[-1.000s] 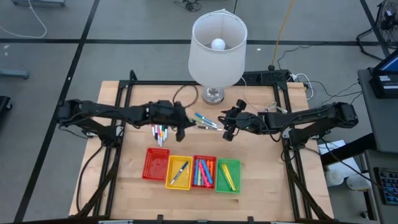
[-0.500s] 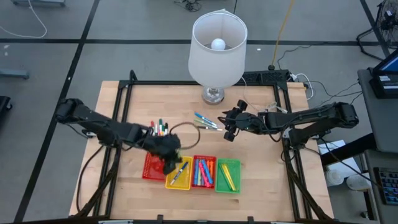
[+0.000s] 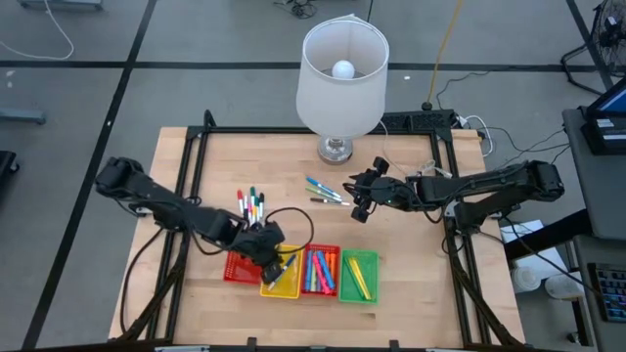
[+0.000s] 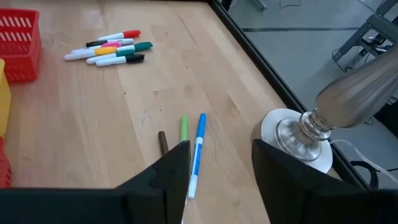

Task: Pick & Place Markers
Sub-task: Put the green marker into the yellow bin

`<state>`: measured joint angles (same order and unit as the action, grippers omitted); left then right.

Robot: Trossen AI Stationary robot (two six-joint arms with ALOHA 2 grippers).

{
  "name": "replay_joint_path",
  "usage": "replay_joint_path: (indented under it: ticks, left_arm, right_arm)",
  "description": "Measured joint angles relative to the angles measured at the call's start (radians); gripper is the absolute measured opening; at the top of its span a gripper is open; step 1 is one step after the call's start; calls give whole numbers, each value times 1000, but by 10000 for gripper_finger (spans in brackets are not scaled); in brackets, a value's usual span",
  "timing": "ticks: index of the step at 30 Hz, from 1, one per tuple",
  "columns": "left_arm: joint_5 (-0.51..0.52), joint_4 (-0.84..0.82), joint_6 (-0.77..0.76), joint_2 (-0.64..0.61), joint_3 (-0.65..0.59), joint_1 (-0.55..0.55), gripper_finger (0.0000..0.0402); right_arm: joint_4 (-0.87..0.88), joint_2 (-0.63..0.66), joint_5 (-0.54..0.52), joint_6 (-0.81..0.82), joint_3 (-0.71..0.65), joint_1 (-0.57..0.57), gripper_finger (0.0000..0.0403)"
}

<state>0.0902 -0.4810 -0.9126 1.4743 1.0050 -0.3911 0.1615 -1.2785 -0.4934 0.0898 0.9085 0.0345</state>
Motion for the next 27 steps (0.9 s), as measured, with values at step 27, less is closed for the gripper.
replay_joint_path:
  ticks: [27]
  left_arm:
    - [-58, -5, 88, 15, 0, -8, 77]
  right_arm:
    - [-7, 0, 0, 3, 0, 0, 155]
